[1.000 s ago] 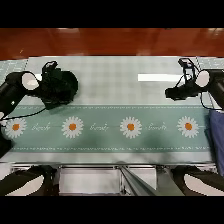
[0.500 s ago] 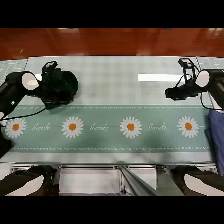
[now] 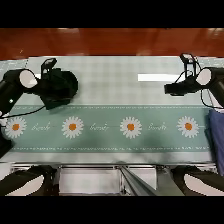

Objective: Fold the shirts.

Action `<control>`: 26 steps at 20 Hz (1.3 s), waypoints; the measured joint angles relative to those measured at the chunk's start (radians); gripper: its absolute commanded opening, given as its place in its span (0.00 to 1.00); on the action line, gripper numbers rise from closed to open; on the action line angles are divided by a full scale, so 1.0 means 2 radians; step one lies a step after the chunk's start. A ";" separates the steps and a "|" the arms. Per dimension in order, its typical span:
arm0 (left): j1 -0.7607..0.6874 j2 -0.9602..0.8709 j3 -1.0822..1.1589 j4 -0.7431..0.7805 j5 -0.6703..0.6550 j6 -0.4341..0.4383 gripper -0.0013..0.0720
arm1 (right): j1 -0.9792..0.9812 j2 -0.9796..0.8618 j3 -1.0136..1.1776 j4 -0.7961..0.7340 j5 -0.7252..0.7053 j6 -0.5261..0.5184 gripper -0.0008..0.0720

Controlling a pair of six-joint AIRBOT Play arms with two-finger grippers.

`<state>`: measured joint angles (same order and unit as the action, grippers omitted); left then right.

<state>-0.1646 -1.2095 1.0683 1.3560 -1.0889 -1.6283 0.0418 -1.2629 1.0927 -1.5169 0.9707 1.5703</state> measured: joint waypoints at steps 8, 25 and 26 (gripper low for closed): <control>0.037 0.084 0.138 0.048 -0.075 0.031 0.71 | 0.000 0.154 0.002 -0.053 0.023 -0.002 0.58; 0.060 -0.137 0.071 0.066 0.046 0.043 0.71 | 0.000 0.254 -0.204 -0.029 -0.015 0.078 0.57; 0.059 -0.149 0.074 0.064 0.045 0.044 0.71 | 0.000 0.254 -0.204 -0.028 -0.016 0.080 0.57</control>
<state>-0.0463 -1.5070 1.2171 1.4837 -0.9985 -1.5406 0.0418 -0.7540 0.6846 -1.5738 0.9379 1.7298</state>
